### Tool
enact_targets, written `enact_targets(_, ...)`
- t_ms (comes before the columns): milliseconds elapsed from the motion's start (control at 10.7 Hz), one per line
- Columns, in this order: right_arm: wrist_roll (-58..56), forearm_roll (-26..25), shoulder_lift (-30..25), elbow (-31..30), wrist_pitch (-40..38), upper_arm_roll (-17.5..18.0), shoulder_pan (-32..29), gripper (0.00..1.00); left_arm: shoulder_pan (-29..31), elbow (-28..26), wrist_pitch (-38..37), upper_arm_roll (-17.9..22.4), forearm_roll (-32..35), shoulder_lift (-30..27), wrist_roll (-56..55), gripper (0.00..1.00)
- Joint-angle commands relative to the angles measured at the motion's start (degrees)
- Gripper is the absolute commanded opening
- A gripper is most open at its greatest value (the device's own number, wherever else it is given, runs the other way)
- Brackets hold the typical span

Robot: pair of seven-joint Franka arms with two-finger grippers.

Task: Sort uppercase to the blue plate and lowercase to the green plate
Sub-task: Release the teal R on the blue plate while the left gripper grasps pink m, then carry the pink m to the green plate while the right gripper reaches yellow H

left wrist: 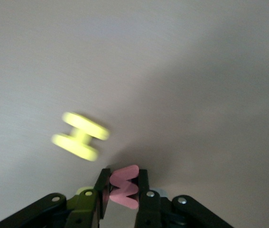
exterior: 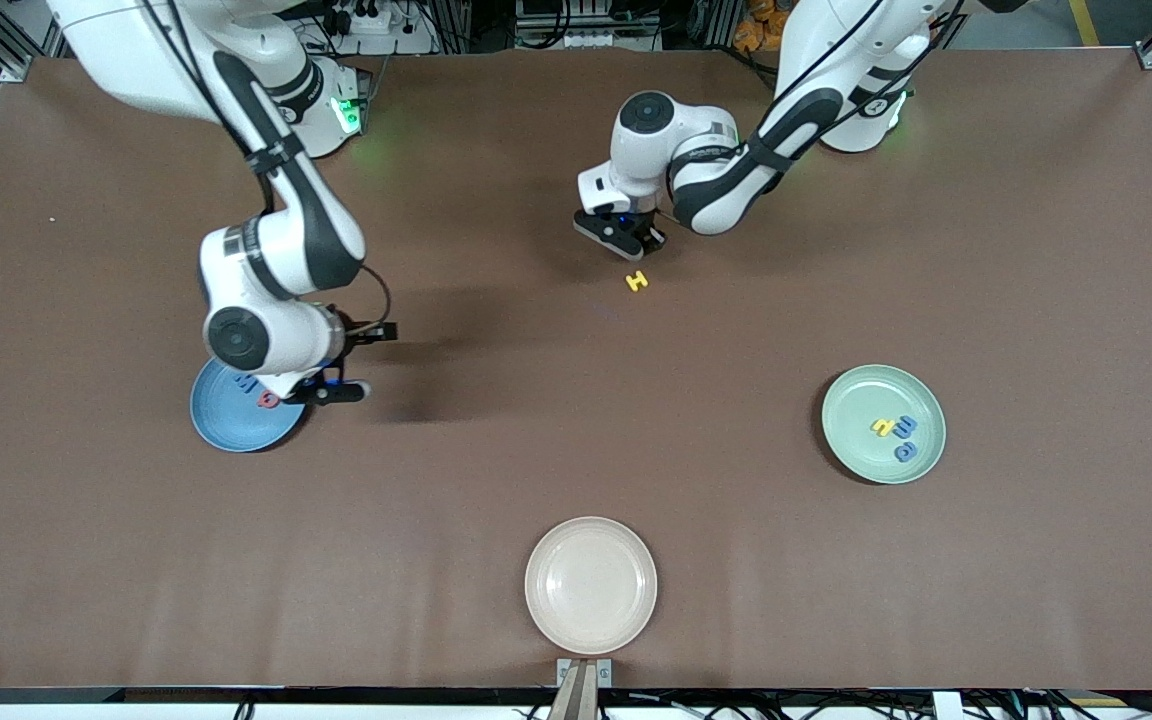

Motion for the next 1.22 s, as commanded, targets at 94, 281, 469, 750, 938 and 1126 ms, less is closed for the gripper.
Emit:
enact_targets(94,12.6,1.2,-1.0,-1.2,7.0,6.7,0.3,0.9,10.3,-0.9,-2.5,-0.9,1.3,-8.4,3.6,0.0)
enact_targets(281,29.2,1.1,-0.9,-1.4,14.4,10.5,3.5,0.9,17.3,-0.5,-2.5,-1.0,1.2,-9.3,7.0,0.0)
enact_targets(469,41.9,0.9,0.8,-1.3,23.2,11.5,8.2,0.9,23.0,-0.1,-2.5,-0.9,0.4,-10.0,15.0,0.0)
enact_targets(750,51.0,-0.1,2.8,0.5,25.4,11.5,13.9,0.87,27.8,1.7,-3.8,3.4,-0.6,-12.0,31.5,0.0)
enact_targets(938,59.4,-3.1,6.2,4.7,25.3,11.4,17.3,0.85,28.1,2.7,-4.2,10.1,-10.3,-13.3,42.7,0.0)
enact_targets(1126,70.9,-10.6,10.5,9.1,24.8,11.2,20.8,0.85,27.7,5.0,-4.5,15.3,-21.3,-13.9,53.6,0.0)
